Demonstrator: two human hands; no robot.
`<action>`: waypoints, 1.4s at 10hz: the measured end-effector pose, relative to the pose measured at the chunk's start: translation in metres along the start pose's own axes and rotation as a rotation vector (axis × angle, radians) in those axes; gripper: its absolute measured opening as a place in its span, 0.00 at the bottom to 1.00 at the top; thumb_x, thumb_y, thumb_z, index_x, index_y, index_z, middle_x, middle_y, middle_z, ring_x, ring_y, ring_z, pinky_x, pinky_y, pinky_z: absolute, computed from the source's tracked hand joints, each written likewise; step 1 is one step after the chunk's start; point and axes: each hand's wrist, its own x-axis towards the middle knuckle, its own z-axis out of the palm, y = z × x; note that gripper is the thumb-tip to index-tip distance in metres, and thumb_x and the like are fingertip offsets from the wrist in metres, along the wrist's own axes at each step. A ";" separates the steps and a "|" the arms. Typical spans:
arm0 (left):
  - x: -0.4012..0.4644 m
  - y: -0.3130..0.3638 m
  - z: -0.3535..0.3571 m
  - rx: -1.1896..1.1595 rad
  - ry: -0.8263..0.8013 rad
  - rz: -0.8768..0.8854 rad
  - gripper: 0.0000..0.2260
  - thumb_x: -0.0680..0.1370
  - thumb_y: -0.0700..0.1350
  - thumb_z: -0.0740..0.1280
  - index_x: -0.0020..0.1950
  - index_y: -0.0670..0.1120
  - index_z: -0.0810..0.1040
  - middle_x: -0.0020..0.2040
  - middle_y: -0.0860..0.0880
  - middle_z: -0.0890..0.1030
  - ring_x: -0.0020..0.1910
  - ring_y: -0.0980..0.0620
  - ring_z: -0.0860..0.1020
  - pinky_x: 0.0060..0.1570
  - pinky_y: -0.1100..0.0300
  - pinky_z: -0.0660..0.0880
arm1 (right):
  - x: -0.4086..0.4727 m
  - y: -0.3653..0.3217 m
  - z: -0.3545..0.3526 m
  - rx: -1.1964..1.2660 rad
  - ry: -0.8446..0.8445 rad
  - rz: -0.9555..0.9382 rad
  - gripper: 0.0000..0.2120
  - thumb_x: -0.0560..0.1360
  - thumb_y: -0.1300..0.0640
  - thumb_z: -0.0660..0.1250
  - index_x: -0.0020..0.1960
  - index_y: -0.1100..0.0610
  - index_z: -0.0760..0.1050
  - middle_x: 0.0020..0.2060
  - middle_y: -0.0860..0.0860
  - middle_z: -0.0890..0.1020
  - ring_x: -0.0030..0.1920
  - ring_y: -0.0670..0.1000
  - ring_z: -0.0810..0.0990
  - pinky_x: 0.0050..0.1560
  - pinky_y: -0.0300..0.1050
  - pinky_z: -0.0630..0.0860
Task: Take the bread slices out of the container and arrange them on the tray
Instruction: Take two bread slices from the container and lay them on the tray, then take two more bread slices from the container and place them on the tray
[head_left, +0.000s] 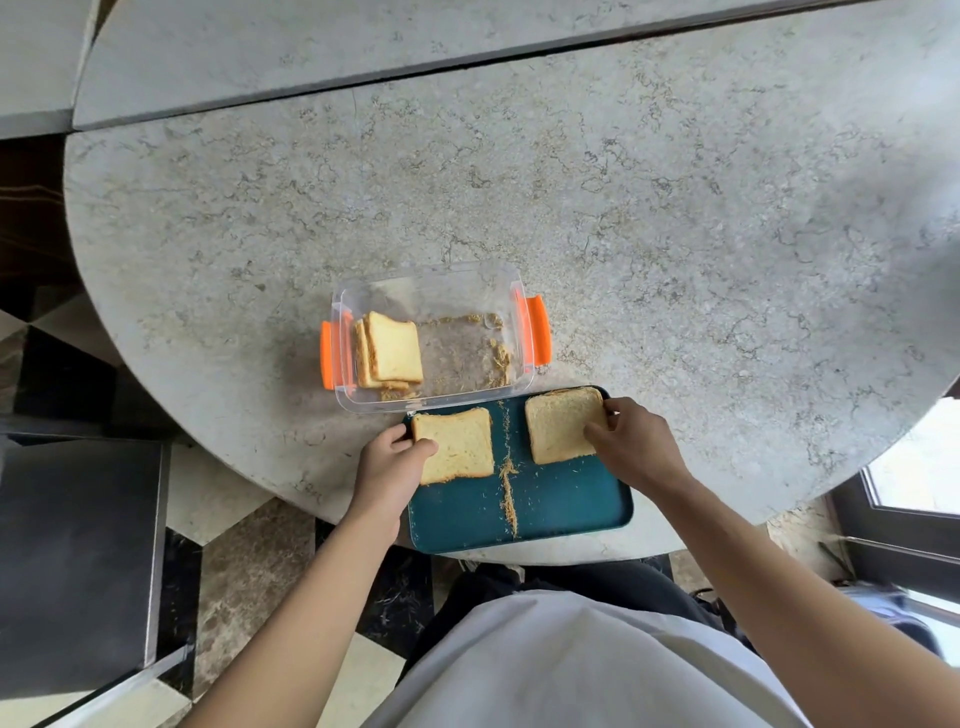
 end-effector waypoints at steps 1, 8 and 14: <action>-0.009 0.002 -0.002 0.147 0.000 0.084 0.26 0.76 0.43 0.70 0.74 0.44 0.70 0.67 0.45 0.79 0.56 0.52 0.79 0.54 0.57 0.73 | -0.002 0.001 -0.001 -0.102 0.034 -0.018 0.10 0.73 0.49 0.62 0.48 0.55 0.73 0.41 0.51 0.82 0.40 0.53 0.80 0.38 0.49 0.77; -0.063 0.039 0.000 0.563 0.038 0.969 0.08 0.77 0.35 0.67 0.54 0.41 0.82 0.49 0.48 0.84 0.45 0.51 0.80 0.47 0.59 0.77 | -0.057 -0.112 0.018 -0.013 -0.183 -0.751 0.07 0.75 0.59 0.65 0.47 0.58 0.81 0.40 0.52 0.85 0.39 0.52 0.81 0.41 0.47 0.77; 0.005 0.095 0.015 0.158 0.206 0.393 0.57 0.51 0.49 0.21 0.74 0.28 0.55 0.77 0.32 0.62 0.79 0.38 0.58 0.77 0.45 0.58 | -0.006 -0.229 0.049 -0.010 -0.227 -0.514 0.18 0.78 0.73 0.59 0.63 0.84 0.60 0.51 0.85 0.69 0.33 0.68 0.69 0.37 0.20 0.66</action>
